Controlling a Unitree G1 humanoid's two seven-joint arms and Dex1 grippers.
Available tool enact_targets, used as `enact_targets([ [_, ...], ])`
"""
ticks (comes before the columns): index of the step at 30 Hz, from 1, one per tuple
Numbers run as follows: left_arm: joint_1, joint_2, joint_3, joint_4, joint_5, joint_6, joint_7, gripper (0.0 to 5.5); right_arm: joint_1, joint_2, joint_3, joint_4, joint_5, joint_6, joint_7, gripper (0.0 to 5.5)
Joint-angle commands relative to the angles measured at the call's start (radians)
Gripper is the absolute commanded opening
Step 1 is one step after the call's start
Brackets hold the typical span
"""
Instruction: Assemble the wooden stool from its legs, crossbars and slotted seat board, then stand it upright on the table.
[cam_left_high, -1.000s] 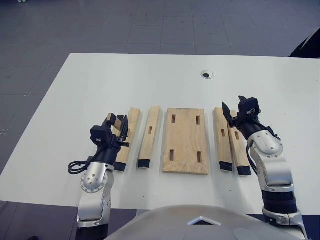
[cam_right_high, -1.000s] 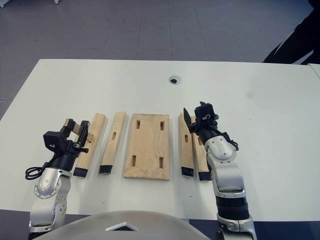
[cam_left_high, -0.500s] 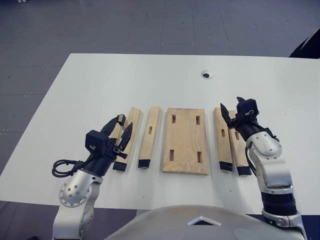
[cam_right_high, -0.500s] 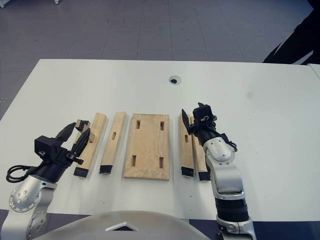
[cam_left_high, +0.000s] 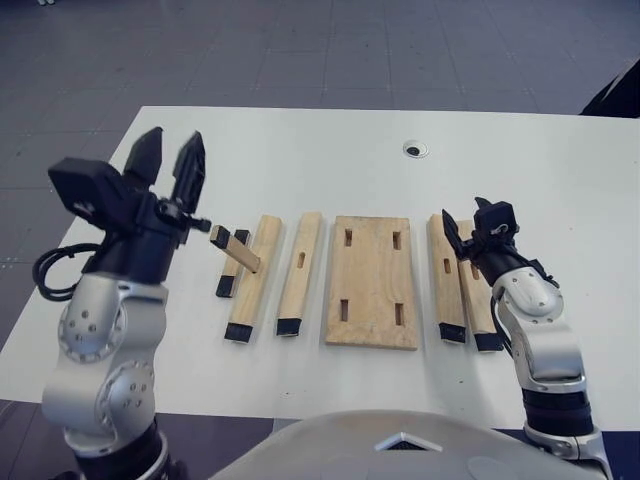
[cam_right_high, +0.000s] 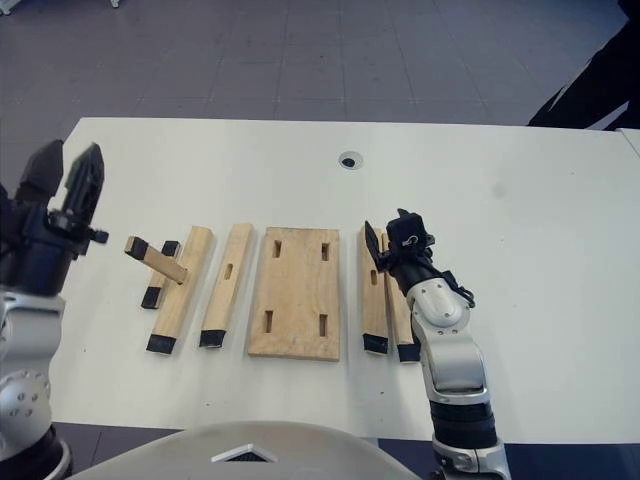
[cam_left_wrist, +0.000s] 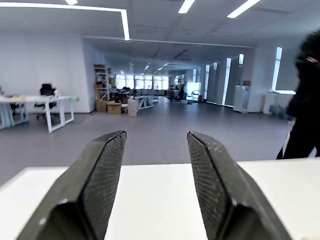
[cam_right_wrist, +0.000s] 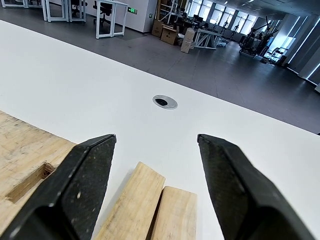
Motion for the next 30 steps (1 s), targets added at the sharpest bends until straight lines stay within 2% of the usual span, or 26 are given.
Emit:
enact_targets([
  [1, -0.147, -0.008, 0.030, 0.156, -0.082, 0.146, 0.109, 2.26, -0.019, 0.010, 0.004, 0.004, -0.009, 0.001, -0.012, 3.00],
  [6, -0.186, -0.015, 0.065, 0.156, -0.219, 0.277, 0.188, 2.26, -0.006, 0.017, 0.006, 0.000, -0.010, 0.011, -0.020, 3.00],
  [10, -0.180, 0.029, 0.053, 0.085, -0.292, 0.360, 0.229, 2.26, 0.000, 0.018, 0.004, -0.004, -0.013, 0.016, -0.022, 3.00],
  [19, -0.123, 0.046, -0.067, 0.050, -0.154, 0.349, 0.220, 2.26, -0.013, 0.011, 0.007, 0.006, -0.025, 0.007, -0.017, 3.00],
  [30, -0.099, 0.022, -0.073, 0.056, -0.114, 0.333, 0.183, 2.26, -0.025, 0.011, 0.005, 0.016, -0.024, 0.006, -0.016, 3.00],
])
